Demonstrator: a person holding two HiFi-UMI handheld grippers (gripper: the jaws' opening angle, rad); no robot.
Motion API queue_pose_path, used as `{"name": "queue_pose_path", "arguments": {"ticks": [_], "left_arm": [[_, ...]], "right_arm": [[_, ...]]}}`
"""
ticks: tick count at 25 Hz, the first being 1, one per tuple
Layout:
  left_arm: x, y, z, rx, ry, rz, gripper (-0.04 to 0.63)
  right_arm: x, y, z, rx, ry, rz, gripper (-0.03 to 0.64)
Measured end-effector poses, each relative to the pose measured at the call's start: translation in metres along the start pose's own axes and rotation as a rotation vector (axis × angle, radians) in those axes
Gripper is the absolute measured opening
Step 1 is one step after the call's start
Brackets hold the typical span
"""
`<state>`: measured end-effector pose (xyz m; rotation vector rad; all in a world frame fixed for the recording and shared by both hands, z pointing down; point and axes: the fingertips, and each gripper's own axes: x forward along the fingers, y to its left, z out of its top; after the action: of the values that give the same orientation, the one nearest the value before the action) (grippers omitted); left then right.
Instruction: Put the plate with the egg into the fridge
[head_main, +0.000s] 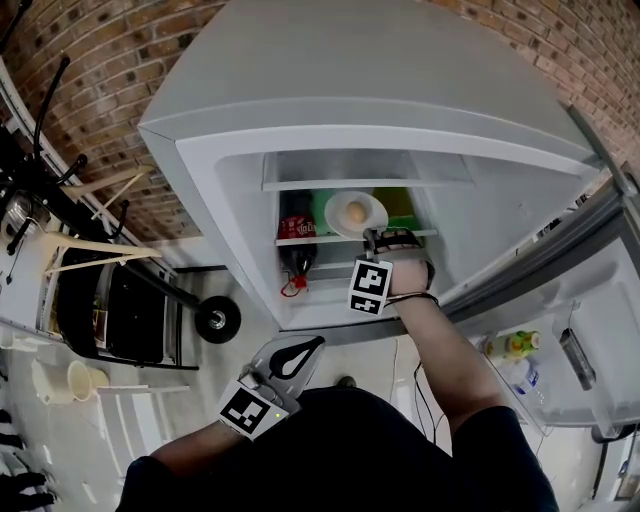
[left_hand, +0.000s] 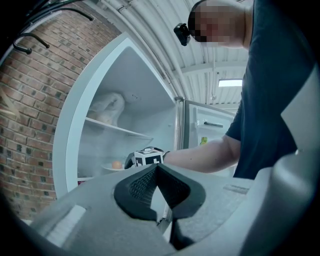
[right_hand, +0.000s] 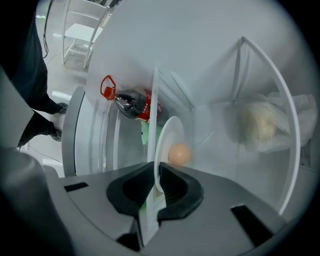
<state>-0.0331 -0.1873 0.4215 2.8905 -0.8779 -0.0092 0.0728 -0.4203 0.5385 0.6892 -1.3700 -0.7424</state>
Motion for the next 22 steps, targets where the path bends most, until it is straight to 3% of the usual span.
{"name": "queue_pose_path", "arguments": {"ticks": [10,22], "left_arm": [[-0.002,0.003,-0.001,-0.007,0.0,0.005,-0.003],[-0.003,0.002,0.0,-0.006,0.002,-0.004,-0.003]], "right_arm": [[0.012,0.004,0.005,-0.066,0.025,0.055,0.051],[0.012,0.003,0.004,-0.077,0.036,0.016,0.055]]}}
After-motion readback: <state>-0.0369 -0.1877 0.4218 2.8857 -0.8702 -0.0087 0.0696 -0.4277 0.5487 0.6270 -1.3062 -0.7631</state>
